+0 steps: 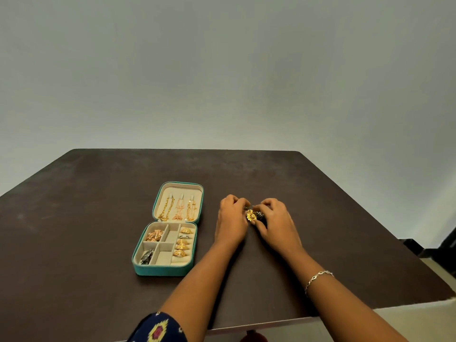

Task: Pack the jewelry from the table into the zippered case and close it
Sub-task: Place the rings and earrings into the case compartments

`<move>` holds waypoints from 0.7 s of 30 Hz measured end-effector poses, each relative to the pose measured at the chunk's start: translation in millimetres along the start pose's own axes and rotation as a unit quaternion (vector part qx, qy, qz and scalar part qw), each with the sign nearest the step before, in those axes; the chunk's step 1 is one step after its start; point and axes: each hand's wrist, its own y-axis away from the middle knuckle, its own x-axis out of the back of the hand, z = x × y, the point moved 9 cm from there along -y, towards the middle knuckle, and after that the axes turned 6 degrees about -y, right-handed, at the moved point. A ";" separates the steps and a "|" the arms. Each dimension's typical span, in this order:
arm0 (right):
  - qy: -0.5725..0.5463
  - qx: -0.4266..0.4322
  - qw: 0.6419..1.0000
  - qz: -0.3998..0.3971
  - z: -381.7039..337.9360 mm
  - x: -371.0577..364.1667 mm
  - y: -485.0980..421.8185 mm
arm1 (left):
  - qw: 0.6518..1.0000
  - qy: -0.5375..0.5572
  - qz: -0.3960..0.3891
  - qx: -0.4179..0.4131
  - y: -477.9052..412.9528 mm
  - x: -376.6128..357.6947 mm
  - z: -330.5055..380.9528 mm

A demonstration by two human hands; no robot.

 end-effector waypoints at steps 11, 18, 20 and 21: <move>-0.055 -0.069 0.996 0.029 17.5 -1.0 -5.0 | 1.000 -0.009 0.021 0.010 -10.9 -3.5 0.0; -0.075 -0.076 0.993 0.041 16.9 2.1 -4.7 | 0.992 0.103 0.047 0.047 -9.0 4.0 -9.6; -0.080 -0.068 0.994 0.036 15.3 1.8 -4.9 | 0.991 0.117 0.049 0.050 -8.9 5.4 -10.5; -0.076 -0.065 0.995 0.031 15.2 0.6 -4.9 | 0.990 0.120 0.049 0.049 -8.6 5.7 -10.6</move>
